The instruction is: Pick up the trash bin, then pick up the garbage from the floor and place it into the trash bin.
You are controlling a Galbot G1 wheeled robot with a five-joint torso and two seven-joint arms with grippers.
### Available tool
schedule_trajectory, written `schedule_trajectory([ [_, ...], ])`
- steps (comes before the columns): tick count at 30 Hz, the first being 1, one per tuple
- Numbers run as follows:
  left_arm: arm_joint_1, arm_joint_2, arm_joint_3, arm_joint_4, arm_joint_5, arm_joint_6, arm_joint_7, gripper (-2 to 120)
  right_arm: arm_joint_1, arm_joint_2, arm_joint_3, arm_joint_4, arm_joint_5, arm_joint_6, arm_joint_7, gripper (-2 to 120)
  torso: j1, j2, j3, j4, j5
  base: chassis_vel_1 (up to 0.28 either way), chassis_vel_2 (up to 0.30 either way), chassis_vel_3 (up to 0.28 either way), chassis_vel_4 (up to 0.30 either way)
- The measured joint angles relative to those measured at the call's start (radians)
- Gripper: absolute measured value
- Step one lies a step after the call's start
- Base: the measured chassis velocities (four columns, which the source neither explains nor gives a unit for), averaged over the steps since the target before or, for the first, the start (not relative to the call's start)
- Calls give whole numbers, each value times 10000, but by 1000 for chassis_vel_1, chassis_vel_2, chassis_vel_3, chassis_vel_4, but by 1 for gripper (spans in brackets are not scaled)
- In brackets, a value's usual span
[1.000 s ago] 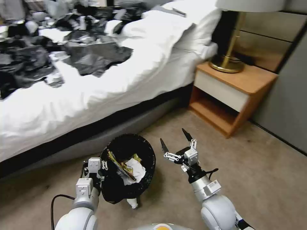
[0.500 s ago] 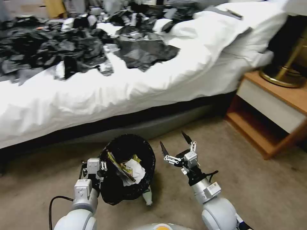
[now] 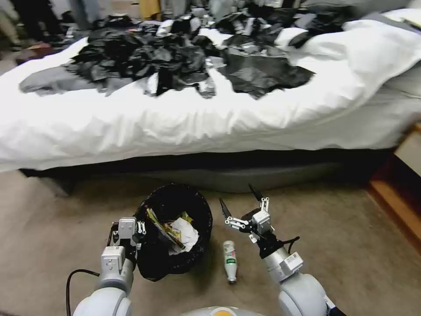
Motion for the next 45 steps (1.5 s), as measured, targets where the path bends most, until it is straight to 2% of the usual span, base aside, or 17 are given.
schedule_trajectory([
  [9, -15, 3, -9, 38, -36, -18, -21, 1, -20, -61, 13, 0, 0, -10, -77, 100, 0, 0, 0, 3, 1, 96, 108, 96, 99],
  [12, -30, 4, -8, 39, -40, -23, -23, 1, -8, -41, 14, 67, 40, -115, -60, 100, 0, 0, 0, -3, 1, 0, 0, 0, 0],
  [35, -29, -20, 31, 63, -14, -33, -36, 1, 52, 126, 23, 164, 318, -187, 131, 100, 1, 0, 0, 0, 1, 0, 0, 0, 0],
  [45, -47, -17, 33, 90, -12, -35, -36, 1, 82, 176, 21, 100, 337, -108, 126, 100, 0, 0, -1, 0, 0, 76, -68, -65, 83],
])
